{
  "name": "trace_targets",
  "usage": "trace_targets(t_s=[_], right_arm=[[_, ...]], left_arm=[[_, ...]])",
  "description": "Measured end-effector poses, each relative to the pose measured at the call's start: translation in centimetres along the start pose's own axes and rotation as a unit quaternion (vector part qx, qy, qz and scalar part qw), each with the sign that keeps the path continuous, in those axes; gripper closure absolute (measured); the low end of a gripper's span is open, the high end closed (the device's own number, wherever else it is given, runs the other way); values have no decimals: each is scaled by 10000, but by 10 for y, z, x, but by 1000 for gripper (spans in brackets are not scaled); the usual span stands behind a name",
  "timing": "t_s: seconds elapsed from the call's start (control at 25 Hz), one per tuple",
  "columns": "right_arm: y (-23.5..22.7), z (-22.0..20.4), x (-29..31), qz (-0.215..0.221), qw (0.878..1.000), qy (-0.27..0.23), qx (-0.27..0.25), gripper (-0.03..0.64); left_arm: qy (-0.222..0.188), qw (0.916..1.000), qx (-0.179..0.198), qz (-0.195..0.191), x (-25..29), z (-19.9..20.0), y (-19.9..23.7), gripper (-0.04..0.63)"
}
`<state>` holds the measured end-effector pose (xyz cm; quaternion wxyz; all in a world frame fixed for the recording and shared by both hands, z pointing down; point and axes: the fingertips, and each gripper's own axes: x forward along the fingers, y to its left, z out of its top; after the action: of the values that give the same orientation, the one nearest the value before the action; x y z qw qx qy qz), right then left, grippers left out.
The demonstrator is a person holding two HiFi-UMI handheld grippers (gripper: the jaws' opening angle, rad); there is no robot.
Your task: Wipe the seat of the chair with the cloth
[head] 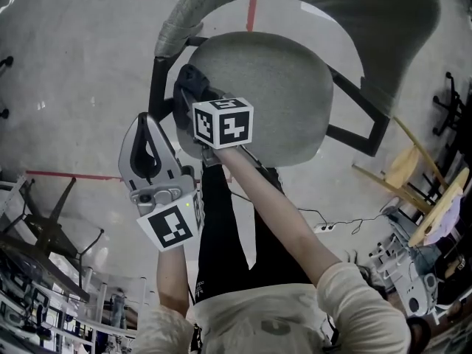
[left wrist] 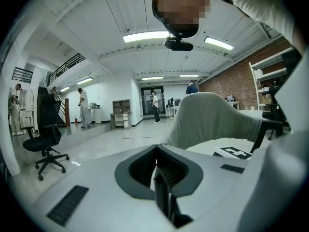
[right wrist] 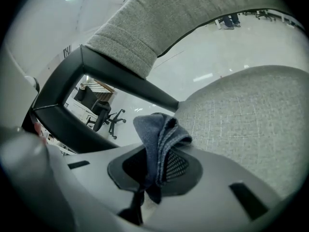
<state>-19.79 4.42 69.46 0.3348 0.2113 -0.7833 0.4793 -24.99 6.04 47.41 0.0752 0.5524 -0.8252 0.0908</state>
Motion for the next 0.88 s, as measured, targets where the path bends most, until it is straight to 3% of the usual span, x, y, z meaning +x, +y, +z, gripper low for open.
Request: trace_targets(t_s=[0.28, 0.52, 0.88], right_arm=[[-37, -1, -21, -249, 9996, 5, 103, 560], [-71, -6, -52, -475, 9987, -79, 145, 560], [-152, -14, -122, -1393, 9899, -245, -5, 560]], left_arm=[[48, 9999, 77, -52, 6, 2, -22, 580], [70, 9991, 159, -398, 12, 4, -55, 580], [-50, 9966, 101, -813, 24, 23, -113, 580]])
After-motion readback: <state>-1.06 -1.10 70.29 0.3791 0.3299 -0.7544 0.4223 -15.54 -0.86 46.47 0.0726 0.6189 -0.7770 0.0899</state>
